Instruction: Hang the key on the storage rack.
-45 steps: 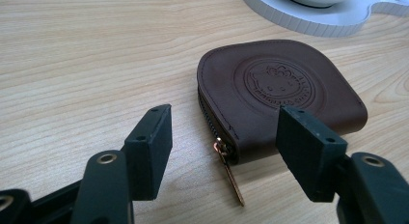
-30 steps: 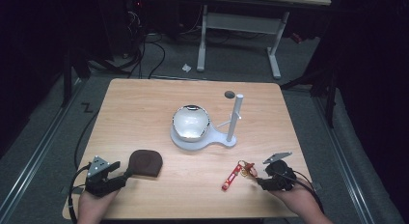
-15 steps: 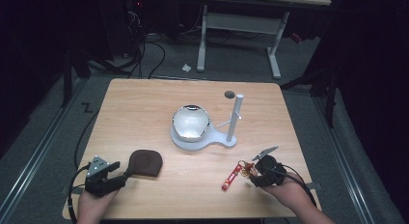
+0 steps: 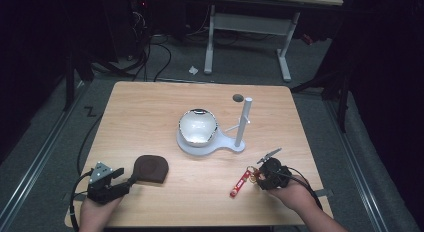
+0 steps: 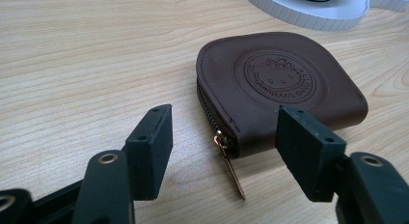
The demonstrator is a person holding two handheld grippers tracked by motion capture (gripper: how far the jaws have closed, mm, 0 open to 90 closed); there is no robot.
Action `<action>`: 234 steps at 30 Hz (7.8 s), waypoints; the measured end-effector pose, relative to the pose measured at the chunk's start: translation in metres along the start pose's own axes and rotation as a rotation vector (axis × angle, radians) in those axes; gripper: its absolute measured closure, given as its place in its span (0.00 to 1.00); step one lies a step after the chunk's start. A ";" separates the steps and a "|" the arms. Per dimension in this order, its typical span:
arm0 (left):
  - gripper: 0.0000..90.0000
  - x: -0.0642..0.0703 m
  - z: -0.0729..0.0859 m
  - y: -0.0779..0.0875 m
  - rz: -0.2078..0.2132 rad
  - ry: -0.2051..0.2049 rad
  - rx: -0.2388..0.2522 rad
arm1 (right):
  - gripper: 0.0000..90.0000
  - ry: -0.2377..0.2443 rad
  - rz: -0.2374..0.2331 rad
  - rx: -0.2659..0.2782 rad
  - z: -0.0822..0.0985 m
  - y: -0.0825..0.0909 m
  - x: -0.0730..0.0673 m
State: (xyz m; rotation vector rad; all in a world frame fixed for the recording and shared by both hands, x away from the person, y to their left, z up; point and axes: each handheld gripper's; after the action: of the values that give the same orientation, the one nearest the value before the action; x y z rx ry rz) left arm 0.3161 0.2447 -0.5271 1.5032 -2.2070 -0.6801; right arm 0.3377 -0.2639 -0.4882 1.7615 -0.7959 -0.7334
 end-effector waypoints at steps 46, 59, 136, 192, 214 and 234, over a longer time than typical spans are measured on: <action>0.43 0.000 0.001 0.000 0.008 0.005 -0.001 | 0.74 -0.031 -0.120 -0.046 -0.007 0.039 0.012; 0.43 0.000 0.001 0.000 0.010 0.005 -0.003 | 0.74 0.006 -0.126 -0.045 -0.010 0.072 0.000; 0.43 -0.006 0.003 0.002 0.009 0.028 0.002 | 0.74 0.098 -0.076 -0.003 -0.096 0.171 -0.011; 0.43 -0.007 0.003 0.003 0.010 0.031 0.004 | 0.74 0.031 -0.111 0.040 -0.113 0.153 0.008; 0.43 -0.007 0.003 0.002 0.013 0.030 0.000 | 0.74 0.003 -0.170 0.087 -0.104 0.085 0.023; 0.43 -0.005 0.003 -0.001 0.020 0.020 -0.011 | 0.66 -0.020 -0.169 0.150 -0.099 0.079 0.026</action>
State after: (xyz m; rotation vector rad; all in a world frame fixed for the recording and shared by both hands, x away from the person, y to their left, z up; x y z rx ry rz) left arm 0.3174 0.2497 -0.5304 1.4743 -2.1970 -0.6671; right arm 0.4169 -0.2508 -0.3873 1.9778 -0.7373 -0.8218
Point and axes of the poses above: each handheld gripper's, and its own axes: y roughly backward along the jaws, z roughly out of its underside, x roughly to its right, and after that the axes turned 11 degrees about -z, right-handed
